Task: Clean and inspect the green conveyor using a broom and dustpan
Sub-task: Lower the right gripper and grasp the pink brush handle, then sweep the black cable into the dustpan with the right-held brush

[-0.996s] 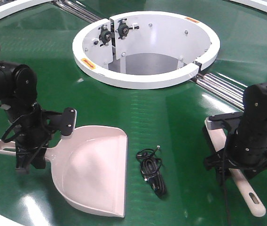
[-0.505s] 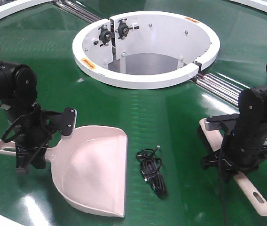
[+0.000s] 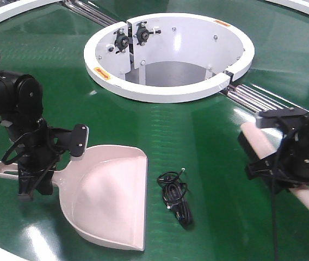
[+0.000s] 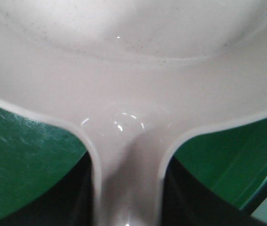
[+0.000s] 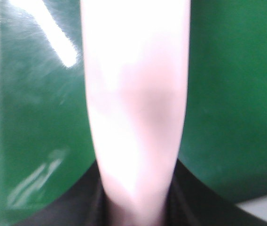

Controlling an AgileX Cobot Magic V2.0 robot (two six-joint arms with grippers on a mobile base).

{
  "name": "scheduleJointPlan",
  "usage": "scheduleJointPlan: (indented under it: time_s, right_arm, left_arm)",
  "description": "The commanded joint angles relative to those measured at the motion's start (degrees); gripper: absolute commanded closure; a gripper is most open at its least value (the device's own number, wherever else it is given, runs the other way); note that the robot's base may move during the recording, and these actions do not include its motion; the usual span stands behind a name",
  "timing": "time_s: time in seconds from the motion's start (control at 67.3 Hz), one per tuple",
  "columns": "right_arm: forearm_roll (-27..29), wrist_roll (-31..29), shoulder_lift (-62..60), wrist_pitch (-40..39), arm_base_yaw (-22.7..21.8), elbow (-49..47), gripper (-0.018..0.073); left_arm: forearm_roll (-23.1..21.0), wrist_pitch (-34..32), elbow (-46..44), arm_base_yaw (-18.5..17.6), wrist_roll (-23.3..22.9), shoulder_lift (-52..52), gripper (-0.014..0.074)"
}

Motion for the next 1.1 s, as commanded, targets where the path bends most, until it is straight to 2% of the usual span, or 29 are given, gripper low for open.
scheduleJointPlan:
  time_s: [0.0, 0.208, 0.312, 0.446, 0.565, 0.758, 1.085]
  right_arm:
    - [-0.1, 0.8, -5.6, 2.2, 0.2, -1.1, 0.0564]
    - [0.9, 5.1, -11.6, 7.6, 1.6, -0.7, 0.0564]
    - [0.7, 9.0, -13.2, 7.8, 6.6, 1.9, 0.0564]
    - [0.6, 15.5, -13.4, 3.3, 13.8, 4.9, 0.0564]
    - [0.5, 19.9, -10.7, 0.9, 17.4, 5.2, 0.0564]
    - [0.6, 20.9, -2.9, -1.2, 20.0, 5.1, 0.0564]
    - [1.8, 20.3, 8.2, -2.5, 20.2, -1.0, 0.0564]
  left_arm:
    - [-1.0, -0.7, -1.5, -0.3, -1.1, -2.8, 0.0603]
    - [-1.0, -0.7, -1.5, -0.3, -1.1, -2.8, 0.0603]
    - [-1.0, -0.7, -1.5, -0.3, -1.1, -2.8, 0.0603]
    - [-1.0, -0.7, -1.5, -0.3, -1.1, -2.8, 0.0603]
    - [-1.0, -0.7, -1.5, -0.3, -1.1, -2.8, 0.0603]
    - [-1.0, -0.7, -1.5, -0.3, -1.1, -2.8, 0.0603]
    - [-1.0, -0.7, -1.5, -0.3, -1.1, -2.8, 0.0603]
